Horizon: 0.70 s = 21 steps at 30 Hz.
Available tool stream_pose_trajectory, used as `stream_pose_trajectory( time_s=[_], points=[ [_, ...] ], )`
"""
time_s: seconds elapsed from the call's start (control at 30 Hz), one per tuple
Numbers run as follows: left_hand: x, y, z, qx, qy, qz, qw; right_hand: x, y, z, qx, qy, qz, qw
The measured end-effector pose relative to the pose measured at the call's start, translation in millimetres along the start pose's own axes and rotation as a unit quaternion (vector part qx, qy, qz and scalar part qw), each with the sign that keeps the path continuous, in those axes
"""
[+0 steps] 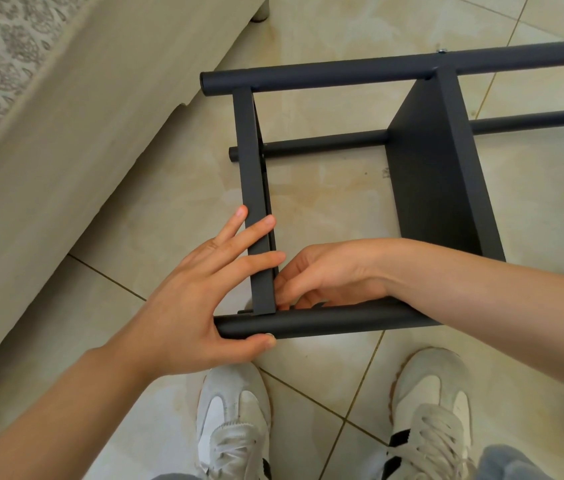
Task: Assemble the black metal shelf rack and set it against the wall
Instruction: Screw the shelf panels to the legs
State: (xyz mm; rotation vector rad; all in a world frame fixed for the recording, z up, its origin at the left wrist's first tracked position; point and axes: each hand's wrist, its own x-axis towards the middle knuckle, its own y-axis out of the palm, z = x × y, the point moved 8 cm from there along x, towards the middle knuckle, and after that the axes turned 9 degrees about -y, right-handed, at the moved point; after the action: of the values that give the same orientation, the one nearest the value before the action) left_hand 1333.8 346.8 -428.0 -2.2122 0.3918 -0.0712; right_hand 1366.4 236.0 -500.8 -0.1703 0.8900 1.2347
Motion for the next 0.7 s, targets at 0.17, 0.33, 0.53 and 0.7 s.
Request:
stream_pose_trajectory(
  time_s=[0.17,0.33,0.53,0.7],
  points=[
    [-0.5,-0.9,-0.4,-0.003,0.000,0.002,1.000,4.5,2.6,-1.1,-0.034,0.016,-0.009,0.999],
    [0.3,-1.2,-1.3,-0.006,0.002,0.005,1.000,1.4,0.7,-0.8,0.000,0.015,-0.006,1.000],
    [0.4,-0.1,-2.2,-0.003,-0.001,0.007,1.000,2.6,2.8,-4.0,-0.010,0.022,0.002,1.000],
    [-0.7,-1.7,-1.9,0.000,-0.004,0.009,1.000,8.3,3.8,-0.1,0.011,-0.002,-0.001,1.000]
  ],
)
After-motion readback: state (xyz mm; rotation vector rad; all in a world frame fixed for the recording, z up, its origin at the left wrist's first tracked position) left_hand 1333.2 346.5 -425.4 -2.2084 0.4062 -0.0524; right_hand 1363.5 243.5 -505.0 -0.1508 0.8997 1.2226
